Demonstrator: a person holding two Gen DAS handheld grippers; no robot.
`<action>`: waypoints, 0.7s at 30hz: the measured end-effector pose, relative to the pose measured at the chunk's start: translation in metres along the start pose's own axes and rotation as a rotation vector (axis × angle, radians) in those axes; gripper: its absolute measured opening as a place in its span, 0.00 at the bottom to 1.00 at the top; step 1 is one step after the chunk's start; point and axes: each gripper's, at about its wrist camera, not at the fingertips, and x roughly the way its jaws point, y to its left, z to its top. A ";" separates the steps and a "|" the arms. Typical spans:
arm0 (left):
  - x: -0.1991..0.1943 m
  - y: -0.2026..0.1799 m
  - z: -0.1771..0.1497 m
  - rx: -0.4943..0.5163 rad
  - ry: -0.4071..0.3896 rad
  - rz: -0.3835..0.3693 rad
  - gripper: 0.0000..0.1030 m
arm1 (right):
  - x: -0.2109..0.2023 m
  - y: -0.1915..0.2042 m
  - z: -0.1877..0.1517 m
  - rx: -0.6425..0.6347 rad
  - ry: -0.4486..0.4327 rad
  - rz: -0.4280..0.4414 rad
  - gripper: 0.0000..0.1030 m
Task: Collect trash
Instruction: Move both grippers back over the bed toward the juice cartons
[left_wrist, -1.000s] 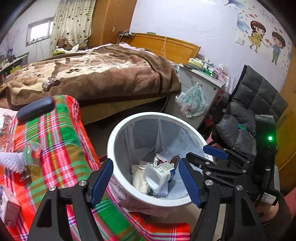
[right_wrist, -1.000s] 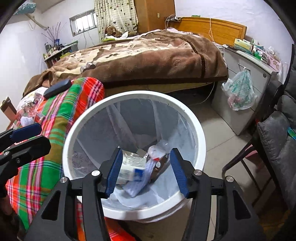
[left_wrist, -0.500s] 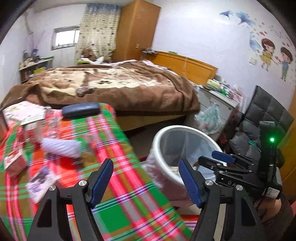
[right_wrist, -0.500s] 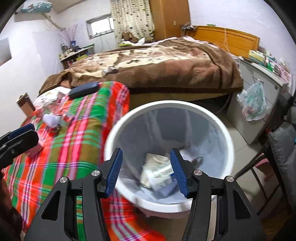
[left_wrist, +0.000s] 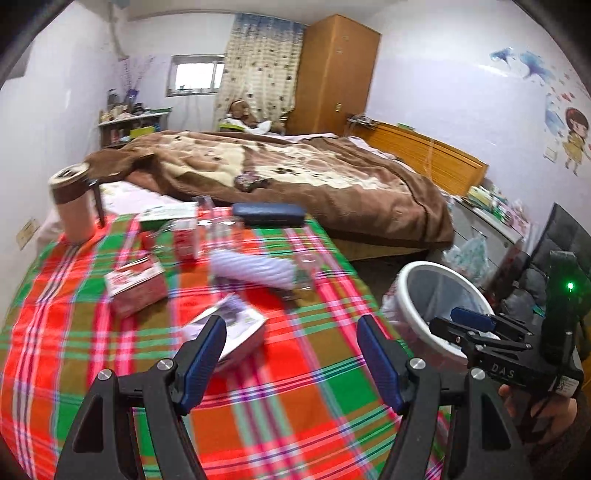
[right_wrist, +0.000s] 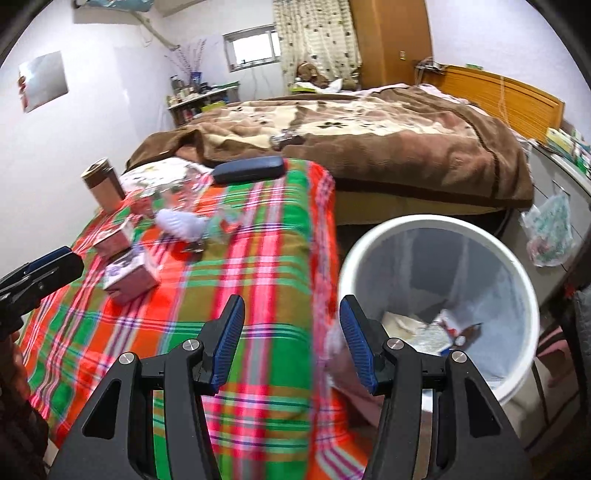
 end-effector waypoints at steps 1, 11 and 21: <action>-0.001 0.003 -0.001 -0.003 -0.001 0.006 0.71 | 0.002 0.006 0.000 -0.010 0.005 0.008 0.53; -0.023 0.076 -0.017 -0.072 0.004 0.100 0.71 | 0.022 0.066 -0.003 -0.071 0.048 0.130 0.53; -0.032 0.133 -0.018 -0.121 -0.004 0.133 0.71 | 0.047 0.126 -0.001 -0.095 0.078 0.201 0.55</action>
